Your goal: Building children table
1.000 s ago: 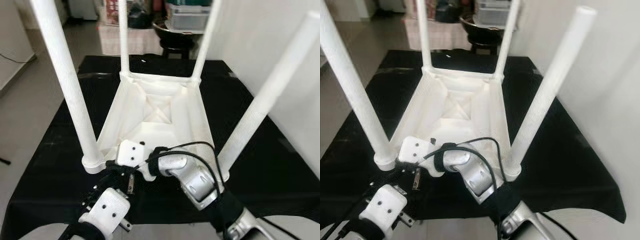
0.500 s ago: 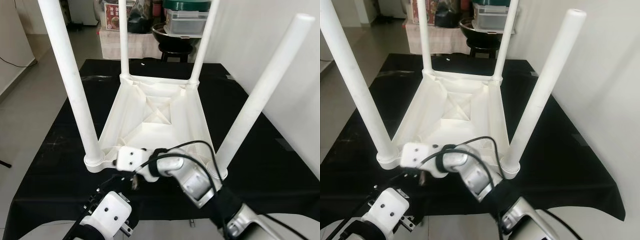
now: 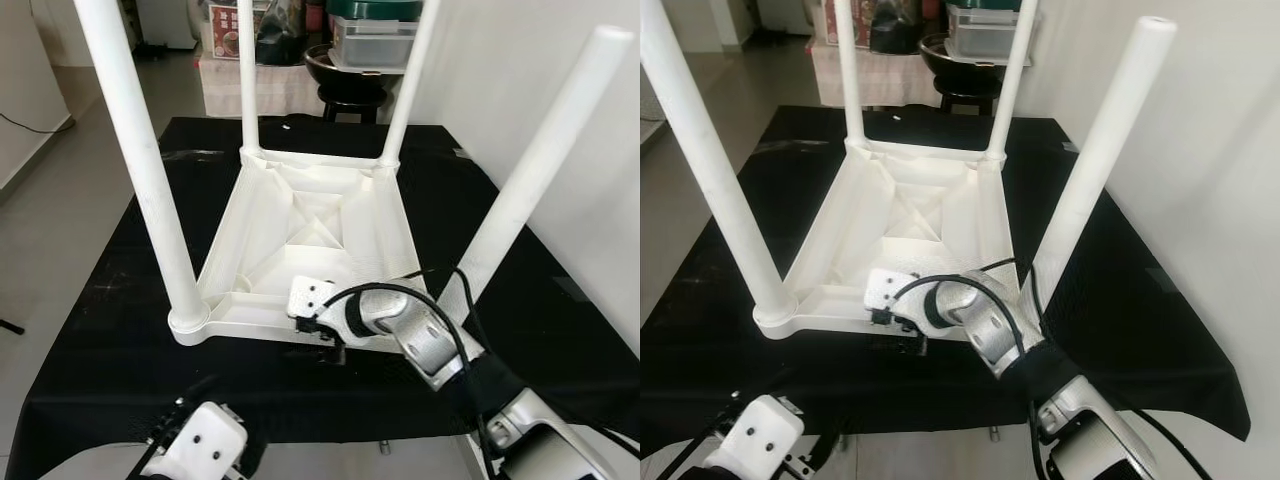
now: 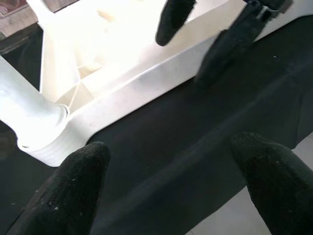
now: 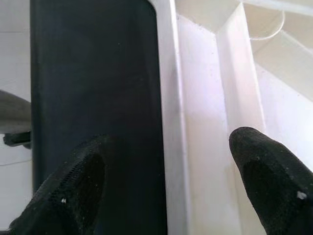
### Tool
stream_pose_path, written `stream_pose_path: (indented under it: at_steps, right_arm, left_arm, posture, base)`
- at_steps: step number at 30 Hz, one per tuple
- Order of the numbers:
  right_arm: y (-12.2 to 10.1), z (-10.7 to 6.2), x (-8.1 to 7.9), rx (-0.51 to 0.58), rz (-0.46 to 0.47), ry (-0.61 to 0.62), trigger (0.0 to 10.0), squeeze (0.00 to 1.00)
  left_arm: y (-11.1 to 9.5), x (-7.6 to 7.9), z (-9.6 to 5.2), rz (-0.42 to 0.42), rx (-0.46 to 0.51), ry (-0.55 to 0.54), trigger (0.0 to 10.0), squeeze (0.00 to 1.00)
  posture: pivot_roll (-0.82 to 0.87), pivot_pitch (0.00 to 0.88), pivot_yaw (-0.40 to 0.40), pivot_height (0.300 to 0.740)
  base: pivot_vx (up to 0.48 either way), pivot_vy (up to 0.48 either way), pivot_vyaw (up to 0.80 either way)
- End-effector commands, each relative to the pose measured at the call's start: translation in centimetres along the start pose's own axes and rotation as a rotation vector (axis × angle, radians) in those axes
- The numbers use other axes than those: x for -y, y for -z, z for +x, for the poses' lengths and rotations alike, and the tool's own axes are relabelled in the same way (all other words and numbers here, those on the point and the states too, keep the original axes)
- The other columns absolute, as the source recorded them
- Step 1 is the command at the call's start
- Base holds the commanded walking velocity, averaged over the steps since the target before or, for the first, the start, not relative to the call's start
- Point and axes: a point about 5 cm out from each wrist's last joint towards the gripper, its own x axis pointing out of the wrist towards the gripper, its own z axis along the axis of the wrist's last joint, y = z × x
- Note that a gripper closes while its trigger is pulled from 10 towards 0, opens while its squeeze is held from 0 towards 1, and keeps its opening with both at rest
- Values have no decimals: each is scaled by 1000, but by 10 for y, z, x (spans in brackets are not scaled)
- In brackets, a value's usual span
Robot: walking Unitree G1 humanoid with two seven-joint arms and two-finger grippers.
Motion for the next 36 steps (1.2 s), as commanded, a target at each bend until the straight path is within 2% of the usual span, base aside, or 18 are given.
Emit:
stream_pose_path:
  at_steps: [1, 2, 3, 5, 6, 11, 15, 17, 19, 20, 21, 22, 23, 25, 26, 30, 33, 36]
  right_arm:
    - [6, 1, 7, -71, 37, 37, 8627, 0]
    - [8, 2, 8, -95, 55, 47, 8627, 0]
    - [9, 4, 7, -116, 63, 40, 2706, 0]
    - [10, 5, 6, -126, 65, 30, 2706, 0]
    - [10, 6, 5, -139, 67, 23, 0, 0]
    - [11, 9, 6, -164, 87, 23, 0, 0]
    - [12, 11, 4, -190, 60, 1, 0, 0]
    - [8, 14, 4, -158, 43, 5, 0, 0]
    - [2, 17, 4, -111, 25, 16, 0, 0]
    - [-10, 20, 4, -3, -8, 32, 0, 0]
    - [-10, 20, 4, -3, -8, 32, 0, 0]
    - [-26, 21, 4, 114, -48, 52, 0, 0]
    - [-31, 21, 3, 156, -65, 61, 0, 0]
    - [-34, 21, 3, 175, -75, 66, 0, 0]
    - [-46, 20, -2, 259, -142, 53, 0, 0]
    - [-65, 19, -12, 370, -218, 21, 0, 0]
    - [-70, 19, -14, 396, -238, 9, 0, 0]
    - [-77, 24, -23, 437, -330, -9, 0, 0]
  left_arm:
    - [-3, -3, -4, 19, 13, -33, 10000, 0]
    - [-3, -5, -5, 20, 12, -48, 10000, 0]
    - [-3, -7, -5, 10, 11, -65, 10000, 0]
    - [-3, -8, -6, 2, 10, -74, 10000, 0]
    - [-4, -9, -6, -9, 10, -82, 10000, 0]
    - [-3, -12, -7, -50, 7, -107, 10000, 0]
    - [-2, -15, -8, -90, 0, -143, 10000, 0]
    - [-2, -17, -8, -96, 1, -155, 10000, 0]
    - [-2, -17, -8, -99, 1, -162, 10000, 0]
    - [-3, -17, -8, -101, 3, -167, 10000, 0]
    - [-3, -17, -8, -101, 3, -167, 10000, 0]
    - [-3, -18, -7, -102, 5, -170, 10000, 0]
    - [-3, -18, -7, -103, 6, -172, 10000, 0]
    - [-3, -18, -7, -104, 6, -173, 10000, 0]
    - [-3, -19, -7, -101, 8, -173, 10000, 0]
    - [-4, -20, -7, -98, 11, -174, 10000, 0]
    - [-4, -21, -7, -99, 12, -175, 10000, 0]
    - [-5, -22, -7, -99, 14, -177, 10000, 0]
  posture:
    - [114, 148, -95, 740]
    - [114, 148, -95, 740]
    - [114, 148, -95, 740]
    - [118, 152, -97, 740]
    - [119, 154, -98, 740]
    - [120, 157, -100, 740]
    - [118, 166, -112, 740]
    - [114, 167, -117, 740]
    - [113, 168, -119, 740]
    - [113, 170, -121, 740]
    - [113, 170, -121, 740]
    - [112, 170, -122, 740]
    - [112, 170, -122, 740]
    - [112, 170, -122, 740]
    - [112, 171, -120, 740]
    - [116, 175, -119, 740]
    - [116, 175, -119, 740]
    - [120, 177, -118, 740]
  base:
    - [0, 0, 0]
    - [0, 0, 0]
    - [0, 0, 0]
    - [0, 0, 0]
    - [0, 0, 0]
    - [0, 0, 0]
    - [0, 0, 0]
    - [0, 0, 0]
    - [0, 0, 0]
    - [0, 0, 0]
    - [0, 0, 0]
    - [0, 0, 0]
    - [0, 0, 0]
    - [0, 0, 0]
    - [0, 0, 0]
    - [0, 0, 0]
    - [0, 0, 0]
    - [0, 0, 0]
